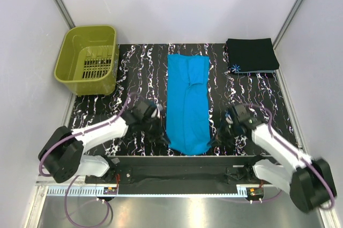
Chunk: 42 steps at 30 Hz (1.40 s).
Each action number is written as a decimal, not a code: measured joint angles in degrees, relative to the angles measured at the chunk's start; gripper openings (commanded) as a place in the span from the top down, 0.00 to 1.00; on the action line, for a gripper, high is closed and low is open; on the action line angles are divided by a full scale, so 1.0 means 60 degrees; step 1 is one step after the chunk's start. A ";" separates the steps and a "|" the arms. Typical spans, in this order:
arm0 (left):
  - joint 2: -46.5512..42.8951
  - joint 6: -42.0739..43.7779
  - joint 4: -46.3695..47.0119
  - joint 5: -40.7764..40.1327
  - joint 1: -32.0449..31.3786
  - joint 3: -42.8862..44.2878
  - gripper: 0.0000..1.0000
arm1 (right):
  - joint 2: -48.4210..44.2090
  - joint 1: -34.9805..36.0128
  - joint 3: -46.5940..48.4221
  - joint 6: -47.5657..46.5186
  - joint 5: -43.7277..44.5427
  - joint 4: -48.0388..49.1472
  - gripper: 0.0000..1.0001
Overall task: Fold and stack the t-shirts
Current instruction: Fold the tshirt
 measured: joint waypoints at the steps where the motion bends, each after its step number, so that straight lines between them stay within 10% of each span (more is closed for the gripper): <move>1: 0.0135 0.0036 -0.0080 -0.0022 0.0361 0.0361 1.00 | 0.0630 -0.0113 0.0554 -0.0208 0.0033 -0.0120 1.00; 18: 0.5326 0.1698 -0.1231 -0.0171 0.3479 0.6258 1.00 | 0.9027 -0.2339 0.8990 -0.3300 0.0095 -0.0943 1.00; 35: 0.7934 0.1905 -0.1632 0.0339 0.3832 0.9329 1.00 | 1.1136 -0.3024 1.1486 -0.3785 -0.0419 -0.1869 1.00; 39: 0.8153 0.1916 -0.1745 0.0310 0.3854 0.9337 0.88 | 1.1683 -0.3104 1.2003 -0.3974 -0.0597 -0.1931 0.95; 42: 0.8378 0.2131 -0.2226 0.0022 0.3883 0.9737 0.70 | 1.2160 -0.3173 1.2488 -0.4138 -0.0754 -0.1967 0.72</move>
